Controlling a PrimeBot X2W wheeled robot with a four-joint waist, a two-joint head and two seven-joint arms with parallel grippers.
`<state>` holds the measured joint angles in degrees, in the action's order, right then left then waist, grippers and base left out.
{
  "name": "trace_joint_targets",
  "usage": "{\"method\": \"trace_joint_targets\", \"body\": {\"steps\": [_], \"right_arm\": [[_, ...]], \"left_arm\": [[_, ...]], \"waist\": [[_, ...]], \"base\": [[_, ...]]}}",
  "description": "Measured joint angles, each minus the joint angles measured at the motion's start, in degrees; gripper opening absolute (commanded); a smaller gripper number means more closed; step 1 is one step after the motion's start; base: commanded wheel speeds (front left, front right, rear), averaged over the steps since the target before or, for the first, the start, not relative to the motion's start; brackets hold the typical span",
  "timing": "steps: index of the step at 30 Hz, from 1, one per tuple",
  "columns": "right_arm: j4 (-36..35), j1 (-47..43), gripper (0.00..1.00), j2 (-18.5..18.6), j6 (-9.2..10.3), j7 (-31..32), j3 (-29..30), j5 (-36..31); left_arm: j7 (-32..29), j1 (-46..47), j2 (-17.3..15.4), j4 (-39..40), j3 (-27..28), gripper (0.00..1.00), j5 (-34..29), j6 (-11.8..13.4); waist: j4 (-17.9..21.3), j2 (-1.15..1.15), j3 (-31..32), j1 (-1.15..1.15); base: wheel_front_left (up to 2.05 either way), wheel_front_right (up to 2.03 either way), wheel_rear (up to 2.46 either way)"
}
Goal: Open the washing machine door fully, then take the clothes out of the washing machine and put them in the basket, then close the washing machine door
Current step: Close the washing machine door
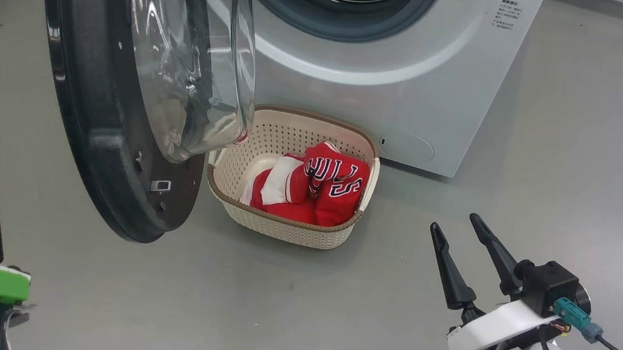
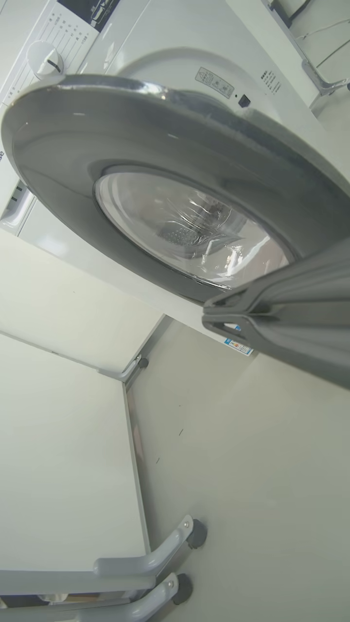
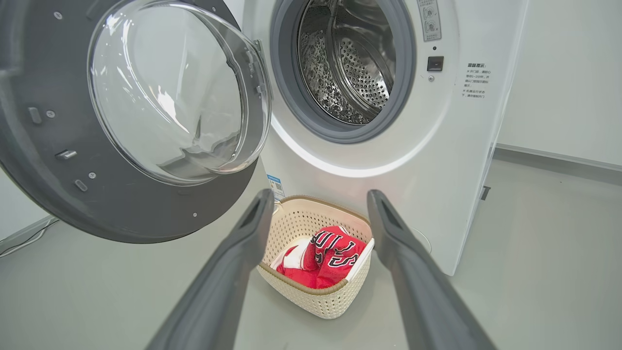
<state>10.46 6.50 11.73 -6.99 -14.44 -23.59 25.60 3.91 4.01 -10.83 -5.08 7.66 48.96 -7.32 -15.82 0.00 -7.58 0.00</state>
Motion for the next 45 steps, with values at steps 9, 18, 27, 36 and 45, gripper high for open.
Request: {"method": "trace_joint_targets", "body": {"steps": [9, 18, 27, 36, 45], "right_arm": [[0.0, 0.0, 1.0, -0.2, 0.0, 0.0, -0.9, 0.0], [0.1, 0.0, 1.0, -0.1, 0.0, 0.0, -0.1, 0.0], [0.2, 0.0, 1.0, -0.1, 0.0, 0.0, 0.0, 0.0], [0.3, 0.0, 1.0, 0.1, 0.0, 0.0, 0.0, 0.0], [0.3, 0.0, 1.0, 0.1, -0.01, 0.0, 0.0, 0.0]], "left_arm": [[-11.8, 6.1, 2.7, -2.4, 6.9, 0.0, 18.0, 4.5], [-23.1, 10.8, 5.9, -3.9, 10.4, 0.0, 32.9, 11.7], [-31.4, 11.4, 6.5, -3.7, 10.8, 0.0, 40.2, 13.6], [-35.7, 12.9, 8.6, -2.9, 13.5, 0.0, 50.1, 14.1], [-39.7, 12.7, 8.8, -1.5, 12.4, 0.0, 54.3, 14.2]], "waist": [[0.8, 0.0, -0.6, 0.0], [1.8, 0.0, -1.2, 0.0], [2.0, 0.0, -1.3, 0.0], [1.9, 0.0, -1.2, 0.0], [1.9, 0.0, -1.2, 0.0]], "base": [[0.0, 0.0, 0.0], [0.0, 0.0, 0.0], [0.0, 0.0, 0.0], [0.0, 0.0, 0.0], [0.0, 0.0, 0.0]]}}
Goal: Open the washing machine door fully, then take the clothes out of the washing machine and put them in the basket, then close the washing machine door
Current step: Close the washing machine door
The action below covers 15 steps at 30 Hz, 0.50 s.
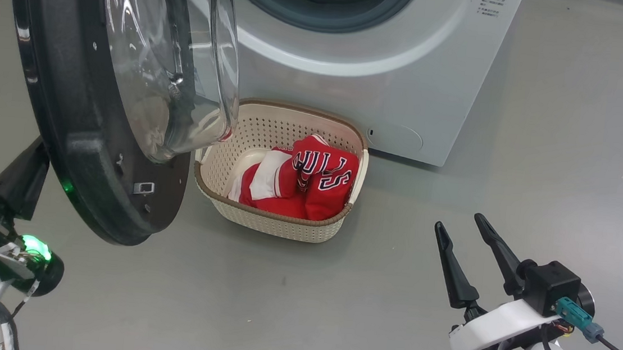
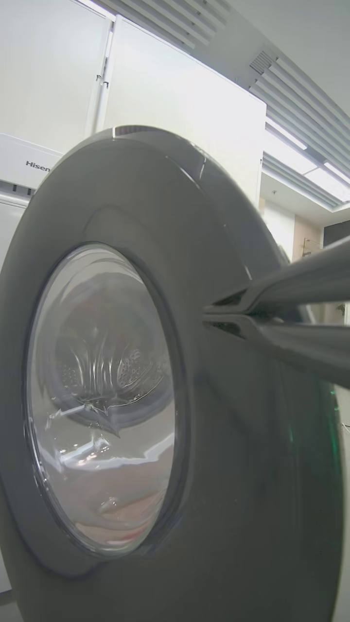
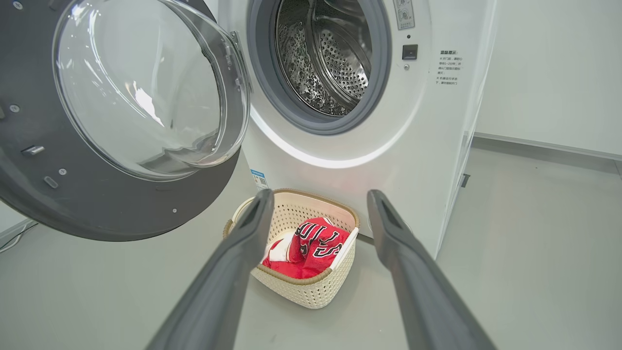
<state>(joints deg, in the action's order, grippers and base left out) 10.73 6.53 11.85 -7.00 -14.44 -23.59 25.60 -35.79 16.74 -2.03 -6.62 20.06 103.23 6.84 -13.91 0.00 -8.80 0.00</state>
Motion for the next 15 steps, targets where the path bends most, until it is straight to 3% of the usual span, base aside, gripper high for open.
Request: {"method": "trace_joint_targets", "body": {"steps": [15], "right_arm": [[0.1, 0.0, 1.0, 0.0, 0.0, 0.0, -0.2, 0.0]], "left_arm": [[-2.0, -1.6, 0.1, 1.9, -2.9, 0.0, 2.7, 0.0]], "waist": [[0.2, 0.0, -0.1, 0.0]], "base": [[0.0, 0.0, 0.0]]}}
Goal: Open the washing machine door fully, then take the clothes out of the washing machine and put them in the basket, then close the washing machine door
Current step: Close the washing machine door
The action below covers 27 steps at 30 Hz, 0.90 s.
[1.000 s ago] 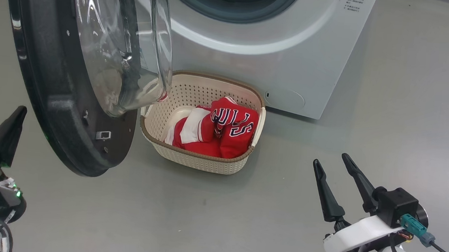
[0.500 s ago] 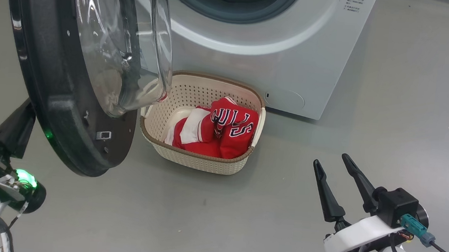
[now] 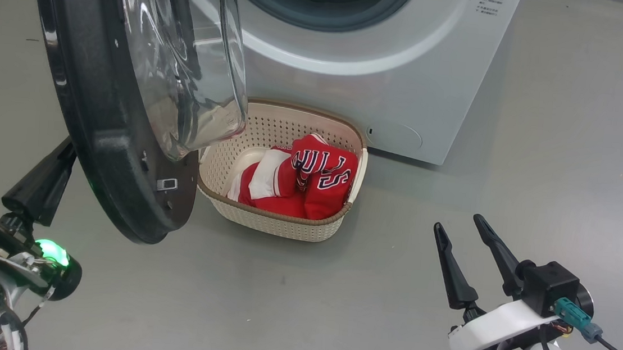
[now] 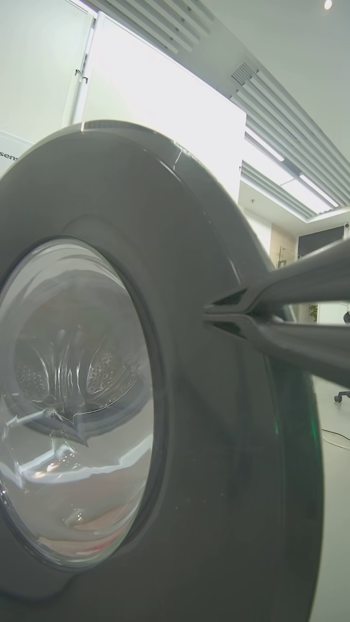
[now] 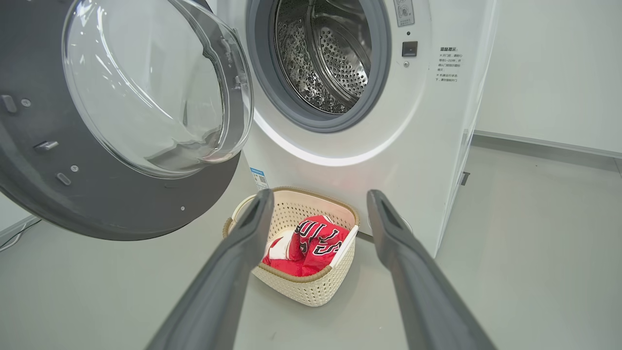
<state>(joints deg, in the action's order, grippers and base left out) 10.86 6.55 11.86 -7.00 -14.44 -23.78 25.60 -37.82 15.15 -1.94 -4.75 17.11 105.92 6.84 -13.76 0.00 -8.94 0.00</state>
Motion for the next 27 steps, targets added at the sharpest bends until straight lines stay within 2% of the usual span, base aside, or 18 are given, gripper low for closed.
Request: {"method": "trace_joint_targets", "body": {"steps": [12, 27], "right_arm": [[0.0, 0.6, 1.0, 0.0, 0.0, 0.0, -1.3, 0.0], [0.1, 2.3, 1.0, 0.0, 0.0, 0.0, -2.2, 0.1]], "left_arm": [[0.6, -1.2, 0.1, 0.0, -3.8, 0.0, 2.8, 0.0], [4.2, -1.2, 0.1, -0.1, -8.8, 0.0, 6.7, 0.0]], "waist": [[1.4, 0.0, -0.7, 0.0], [6.5, 0.0, -1.9, 0.0]], "base": [[0.0, 0.0, 0.0], [0.0, 0.0, 0.0]]}}
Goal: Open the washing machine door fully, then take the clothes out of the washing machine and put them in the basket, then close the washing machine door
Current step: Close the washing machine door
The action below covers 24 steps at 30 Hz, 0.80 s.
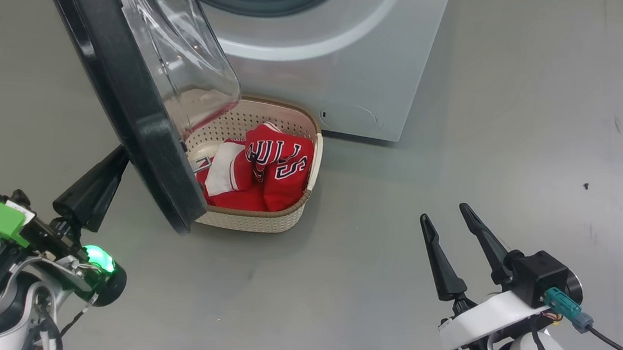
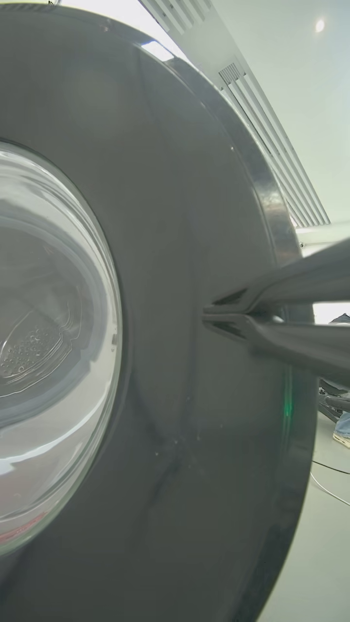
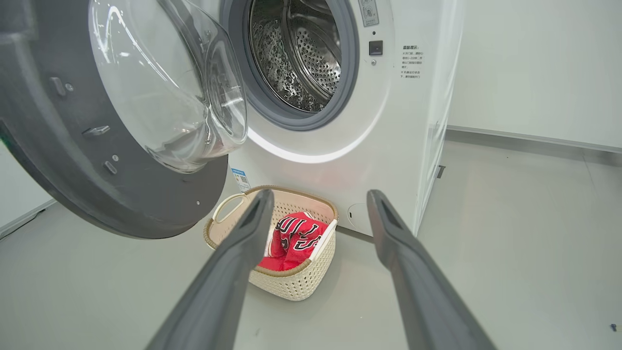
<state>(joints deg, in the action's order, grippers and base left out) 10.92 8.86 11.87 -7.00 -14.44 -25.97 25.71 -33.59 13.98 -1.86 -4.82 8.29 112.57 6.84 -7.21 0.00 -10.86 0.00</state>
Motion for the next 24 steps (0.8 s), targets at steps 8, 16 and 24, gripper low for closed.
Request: {"method": "trace_joint_targets", "body": {"steps": [8, 16, 24], "right_arm": [[0.2, 0.6, 1.0, -0.2, 0.0, 0.0, -0.6, 0.5], [0.2, 1.3, 1.0, -0.6, 0.0, 0.0, -0.7, 1.3], [0.1, 2.1, 1.0, -1.1, 0.0, 0.0, -0.4, 2.0]], "left_arm": [[3.8, 0.1, 0.0, -0.1, -2.0, 0.0, 1.3, 0.0], [9.3, 2.1, 0.0, -0.8, -2.5, 0.0, 0.9, 0.0], [14.7, 4.9, 0.0, -2.1, -2.7, 0.0, 0.8, 0.0]], "waist": [[4.4, 0.0, -0.6, 0.0], [8.9, 0.0, -1.5, 0.0], [13.6, 0.0, -3.1, 0.0]], "base": [[0.0, 0.0, 0.0], [0.0, 0.0, 0.0], [0.0, 0.0, 0.0]]}}
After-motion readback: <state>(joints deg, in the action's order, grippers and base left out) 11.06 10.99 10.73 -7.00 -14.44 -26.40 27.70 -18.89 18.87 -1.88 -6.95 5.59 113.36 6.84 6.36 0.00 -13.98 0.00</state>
